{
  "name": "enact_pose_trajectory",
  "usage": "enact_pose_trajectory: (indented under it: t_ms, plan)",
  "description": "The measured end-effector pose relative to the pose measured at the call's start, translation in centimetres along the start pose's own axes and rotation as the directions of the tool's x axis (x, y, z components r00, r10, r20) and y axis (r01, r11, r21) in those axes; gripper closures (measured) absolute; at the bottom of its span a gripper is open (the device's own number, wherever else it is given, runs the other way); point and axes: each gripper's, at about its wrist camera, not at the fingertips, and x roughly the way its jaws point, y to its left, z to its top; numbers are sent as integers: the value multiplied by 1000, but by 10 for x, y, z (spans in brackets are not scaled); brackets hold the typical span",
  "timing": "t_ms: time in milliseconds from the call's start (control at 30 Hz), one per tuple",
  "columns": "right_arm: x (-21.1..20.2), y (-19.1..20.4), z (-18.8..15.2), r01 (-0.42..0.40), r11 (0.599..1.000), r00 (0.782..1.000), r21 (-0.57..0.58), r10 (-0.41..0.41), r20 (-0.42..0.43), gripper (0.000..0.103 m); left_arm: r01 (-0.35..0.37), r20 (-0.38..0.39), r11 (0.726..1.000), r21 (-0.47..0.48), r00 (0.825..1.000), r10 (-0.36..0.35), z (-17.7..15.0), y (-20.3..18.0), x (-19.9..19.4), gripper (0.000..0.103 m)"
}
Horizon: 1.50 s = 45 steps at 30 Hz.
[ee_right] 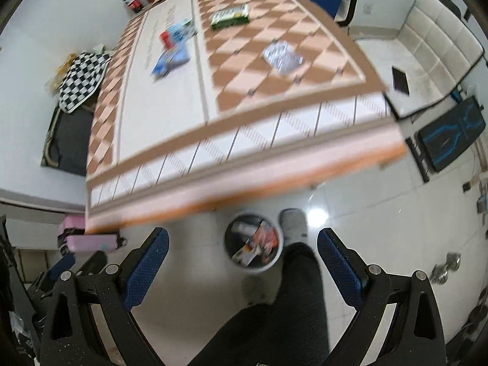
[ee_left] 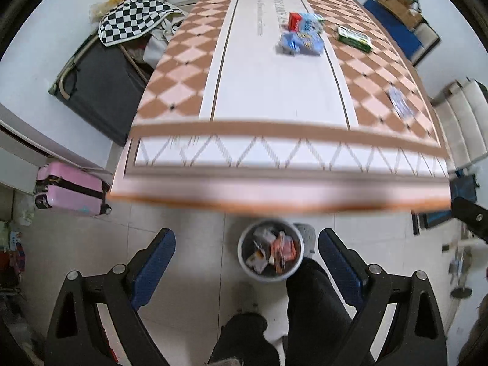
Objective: Collect trash
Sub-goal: 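Grasp the blue cartoon snack bag with left tool while right tool grasps the clear blister pack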
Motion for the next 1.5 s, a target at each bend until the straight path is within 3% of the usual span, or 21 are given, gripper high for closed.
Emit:
enact_pose_trajectory:
  t_ms: [167,300,467,533,600,633,700,833,967,1133,1233,1267,1300,1400,1500]
  plan:
    - [39,-27,107,54,998,998,-45,-55,-25,4,-57,-29,998,-42,998,55,77,-29,32,7]
    - [95,-39,196,81,991,992,-109,-90,-88,4,-106,-54,993,-46,993,103,135,-45,61,7]
    - [168,-38,258,130,967,971,-220,-169,-168,5,-160,-89,987,-36,984,156,189,-57,99,7]
    - [186,-33,269,137,957,964,-257,-189,-187,8,-173,-102,984,-36,980,168,201,-59,109,7]
    - [201,-28,276,146,945,958,-292,-209,-198,28,-177,-112,983,-43,979,171,210,-60,115,7]
    - [204,-27,277,149,943,956,-297,-214,-200,28,-177,-118,983,-46,978,171,214,-60,117,7]
    - [204,-22,280,170,932,957,-319,-234,-173,45,-172,-125,983,-56,978,164,221,-60,120,7]
    - [202,-23,290,123,954,966,-272,-177,-186,45,-137,-116,987,-89,985,126,243,-59,119,7]
    - [198,-30,317,90,974,976,-206,-128,-177,45,-36,-122,989,-146,992,18,277,-61,126,7]
    - [201,-37,352,82,984,979,-156,-109,-171,45,28,-208,986,-163,976,-62,310,-67,165,8]
    - [203,-37,369,76,987,981,-144,-100,-166,45,32,-235,990,-140,970,-64,318,-72,181,10]
    - [203,-37,373,76,987,982,-142,-99,-163,45,30,-230,990,-134,971,-61,319,-73,183,27]
    - [204,-37,377,72,987,982,-141,-95,-163,45,29,-228,991,-129,972,-58,320,-74,184,37]
    - [201,-35,384,60,989,985,-139,-81,-154,45,41,-203,991,-126,977,-67,320,-75,177,49]
    - [191,-40,383,46,990,987,-135,-66,-144,45,34,-160,994,-106,986,-50,316,-76,157,49]
